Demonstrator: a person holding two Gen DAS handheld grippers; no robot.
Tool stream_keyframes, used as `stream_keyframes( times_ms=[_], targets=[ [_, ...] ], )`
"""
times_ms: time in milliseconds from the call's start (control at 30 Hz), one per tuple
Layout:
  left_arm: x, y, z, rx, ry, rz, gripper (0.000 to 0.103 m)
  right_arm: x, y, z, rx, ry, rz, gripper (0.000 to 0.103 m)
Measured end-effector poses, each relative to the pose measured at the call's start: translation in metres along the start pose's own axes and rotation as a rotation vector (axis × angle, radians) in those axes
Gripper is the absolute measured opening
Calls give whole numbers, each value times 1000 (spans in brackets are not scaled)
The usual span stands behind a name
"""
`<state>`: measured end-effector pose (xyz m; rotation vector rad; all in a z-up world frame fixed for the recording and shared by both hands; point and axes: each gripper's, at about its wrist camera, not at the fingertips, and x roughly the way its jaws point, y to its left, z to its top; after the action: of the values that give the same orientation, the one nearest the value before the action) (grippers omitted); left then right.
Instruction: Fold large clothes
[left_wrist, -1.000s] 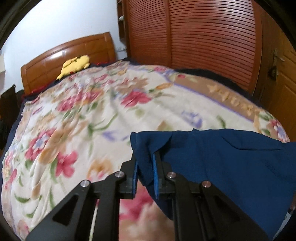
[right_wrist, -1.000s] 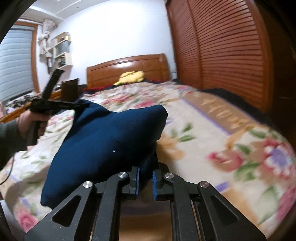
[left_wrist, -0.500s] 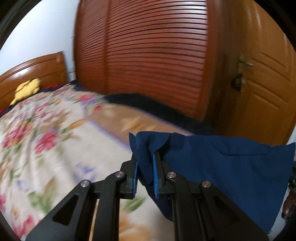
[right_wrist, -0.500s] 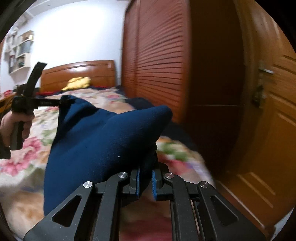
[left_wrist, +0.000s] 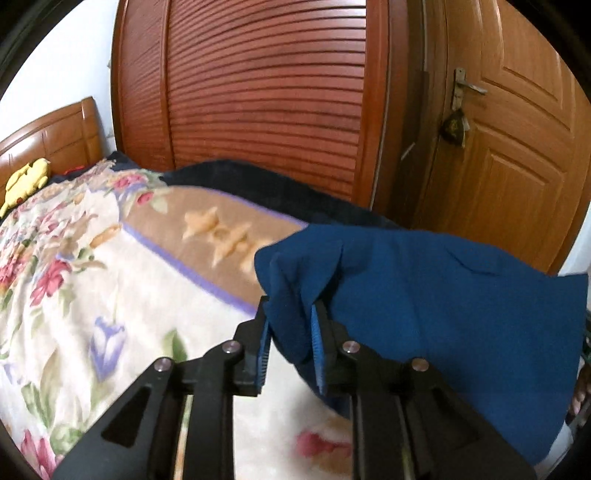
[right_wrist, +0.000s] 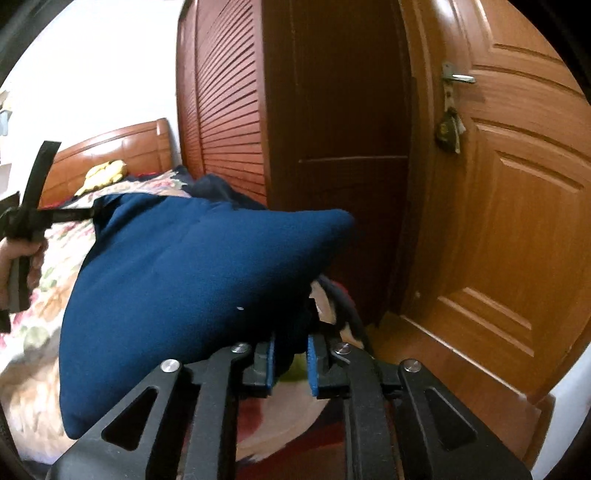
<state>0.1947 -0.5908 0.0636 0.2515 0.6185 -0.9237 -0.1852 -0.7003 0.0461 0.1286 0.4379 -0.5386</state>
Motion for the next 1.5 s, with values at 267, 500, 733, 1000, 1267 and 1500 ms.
stream_keyframes(
  times_ms=[267, 500, 733, 1000, 1267, 1500],
  targets=[
    [-41, 12, -39, 30, 48, -24, 32, -29, -3, 18, 4, -16, -90, 22],
    [-101, 25, -86, 37, 36, -2, 39, -44, 23, 37, -53, -53, -48, 33],
    [-161, 40, -126, 10, 20, 41, 42, 3, 49, 33, -63, 36, 23, 36],
    [-245, 55, -181, -27, 0, 102, 46, 19, 60, 16, -38, 48, -27, 36],
    [-313, 74, -230, -74, -26, 187, 53, -13, 111, 29, -75, 0, 35, 36],
    [-355, 94, -266, -133, -43, 239, 56, -35, 206, 22, -166, -1, 207, 36]
  ],
)
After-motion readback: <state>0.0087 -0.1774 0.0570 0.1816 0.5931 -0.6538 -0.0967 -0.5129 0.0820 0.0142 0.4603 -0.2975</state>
